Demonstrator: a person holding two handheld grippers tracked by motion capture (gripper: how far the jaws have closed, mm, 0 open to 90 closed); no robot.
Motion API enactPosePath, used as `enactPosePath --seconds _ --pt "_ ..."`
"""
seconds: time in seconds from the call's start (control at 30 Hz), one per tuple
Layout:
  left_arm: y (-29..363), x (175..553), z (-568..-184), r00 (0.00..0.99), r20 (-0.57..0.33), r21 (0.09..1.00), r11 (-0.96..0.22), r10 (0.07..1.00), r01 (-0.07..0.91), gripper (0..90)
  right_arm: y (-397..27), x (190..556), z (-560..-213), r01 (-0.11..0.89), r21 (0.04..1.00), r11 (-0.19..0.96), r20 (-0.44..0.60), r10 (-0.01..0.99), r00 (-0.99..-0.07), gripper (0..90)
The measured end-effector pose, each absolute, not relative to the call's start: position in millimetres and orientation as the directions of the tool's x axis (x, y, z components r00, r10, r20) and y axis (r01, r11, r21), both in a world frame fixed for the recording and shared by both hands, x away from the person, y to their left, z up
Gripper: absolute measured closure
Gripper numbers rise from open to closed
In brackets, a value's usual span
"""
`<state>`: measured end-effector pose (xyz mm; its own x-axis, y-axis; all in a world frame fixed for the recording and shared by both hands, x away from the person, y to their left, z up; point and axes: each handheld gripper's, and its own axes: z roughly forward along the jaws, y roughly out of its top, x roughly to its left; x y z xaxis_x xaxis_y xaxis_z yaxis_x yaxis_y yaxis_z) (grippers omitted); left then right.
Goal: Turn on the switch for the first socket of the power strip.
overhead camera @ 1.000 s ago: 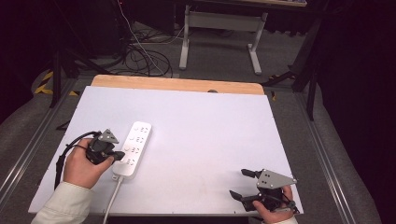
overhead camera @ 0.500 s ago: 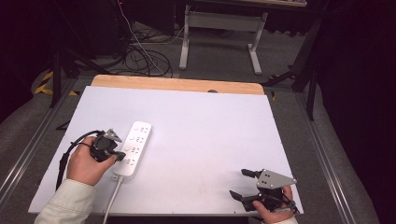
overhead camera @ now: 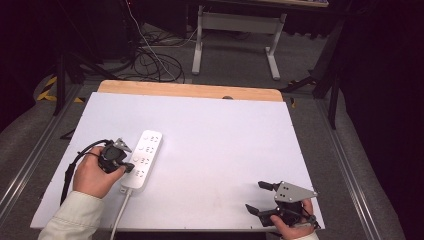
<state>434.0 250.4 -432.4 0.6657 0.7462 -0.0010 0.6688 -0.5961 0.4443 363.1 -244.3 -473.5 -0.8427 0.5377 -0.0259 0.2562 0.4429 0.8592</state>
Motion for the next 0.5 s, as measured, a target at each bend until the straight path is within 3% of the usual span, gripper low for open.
enactPosePath --seconds 0.5 --pt "247.6 432.3 -434.1 0.663 0.017 0.441 -0.601 0.748 0.667 90.0 -244.0 362.7 -473.4 0.254 0.860 0.442 -0.026 0.537 -0.843 16.6"
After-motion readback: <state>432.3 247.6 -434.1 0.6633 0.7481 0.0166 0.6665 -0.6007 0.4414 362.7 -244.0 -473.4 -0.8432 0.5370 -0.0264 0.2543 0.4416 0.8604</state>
